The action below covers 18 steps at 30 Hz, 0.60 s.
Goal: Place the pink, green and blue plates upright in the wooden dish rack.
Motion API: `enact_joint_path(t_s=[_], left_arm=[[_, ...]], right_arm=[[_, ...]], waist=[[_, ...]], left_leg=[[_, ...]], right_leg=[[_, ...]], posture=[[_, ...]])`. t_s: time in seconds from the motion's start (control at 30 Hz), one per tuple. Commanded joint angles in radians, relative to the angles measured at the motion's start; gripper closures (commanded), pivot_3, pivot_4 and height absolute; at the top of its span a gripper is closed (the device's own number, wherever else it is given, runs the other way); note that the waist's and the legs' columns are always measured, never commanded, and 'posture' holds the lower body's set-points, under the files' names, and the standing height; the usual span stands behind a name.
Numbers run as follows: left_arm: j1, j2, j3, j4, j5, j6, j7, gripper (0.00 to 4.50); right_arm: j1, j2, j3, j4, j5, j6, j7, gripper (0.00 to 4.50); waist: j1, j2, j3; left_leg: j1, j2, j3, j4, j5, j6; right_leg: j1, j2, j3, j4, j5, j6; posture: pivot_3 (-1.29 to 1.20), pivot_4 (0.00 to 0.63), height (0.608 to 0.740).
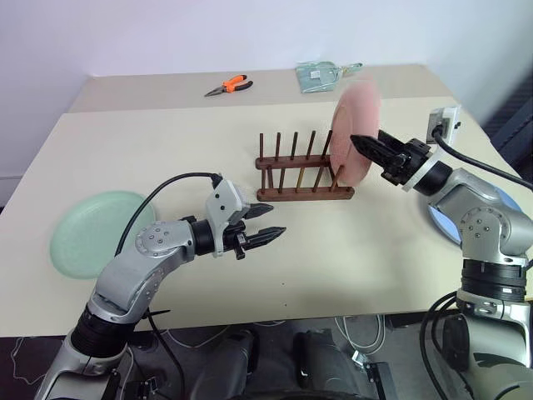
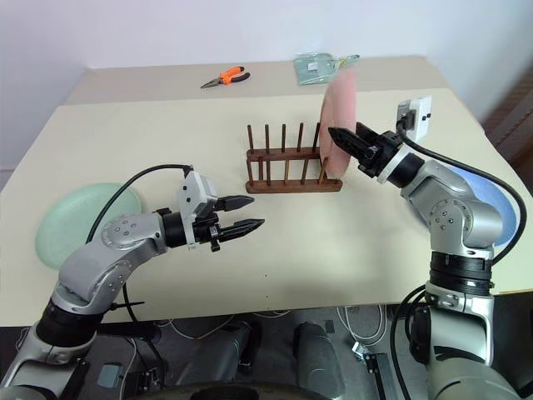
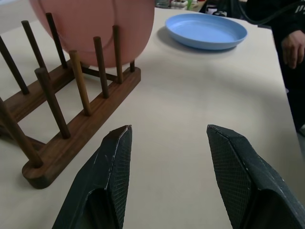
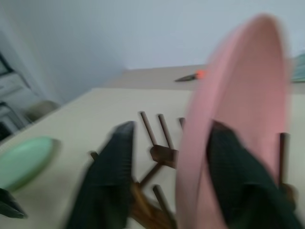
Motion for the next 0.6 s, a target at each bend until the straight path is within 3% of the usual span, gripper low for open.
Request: enact_joint_path(t_s=[0.03,0.07,0.27,0.37,0.43,0.6], left_arm=[[0.003,-0.007,-0.003,-0.016,0.011,-0.021,-0.01,1.94],[0.004,-0.007,-0.002,-0.016,0.013,-0.022,-0.011,1.94],[0.02,-0.009,0.082,0.024,0.008,-0.009,0.02,1.94],[0.021,-0.027,0.157,0.068,0.028,-0.028,0.091,1.13],[0.016,-0.041,0.282,0.144,0.101,-0.062,0.247,0.14],[-0.011,-0.091,0.538,0.285,0.214,0.034,0.627,0.06]], right_arm=[[-0.02,-0.022,-0.004,-0.007,-0.042,-0.075,-0.006,0.51],[-0.02,-0.022,-0.006,-0.004,-0.05,-0.089,-0.005,0.07],[-0.051,-0.089,0.003,-0.028,-0.203,-0.278,-0.041,0.07],[-0.067,-0.116,0.011,-0.036,-0.245,-0.321,-0.057,0.0],[-0.087,-0.146,0.079,-0.132,-0.282,-0.342,-0.02,0.0],[-0.06,-0.147,0.299,-0.319,-0.345,-0.355,0.083,0.0]], waist=[[0.0,0.0,0.0],[0.0,0.0,0.0],[0.0,0.001,0.001],[-0.001,0.001,0.001],[-0.002,0.001,0.001],[-0.009,0.002,0.001]], left_leg=[[0.0,0.0,0.0,0.0,0.0,0.0],[0.0,0.0,0.0,0.0,0.0,0.0],[0.0,0.0,0.0,0.0,0.0,0.0],[0.0,0.0,0.0,0.0,0.0,0.0],[0.0,0.0,0.0,0.0,0.0,0.0],[0.0,0.002,0.0,-0.001,0.0,0.0]], right_leg=[[0.0,0.0,0.0,0.0,0.0,0.0],[0.0,0.0,0.0,0.0,0.0,0.0],[0.0,0.0,0.0,0.0,0.0,0.0],[0.0,0.0,0.0,0.0,0.0,0.0],[0.0,0.0,0.0,0.0,0.0,0.0],[-0.002,0.001,-0.001,0.001,0.001,0.002]], posture=[[0.0,0.15,0.727],[0.0,0.15,0.727],[0.0,0.15,0.727],[0.0,0.15,0.727],[0.0,0.15,0.727],[0.0,0.15,0.727]])
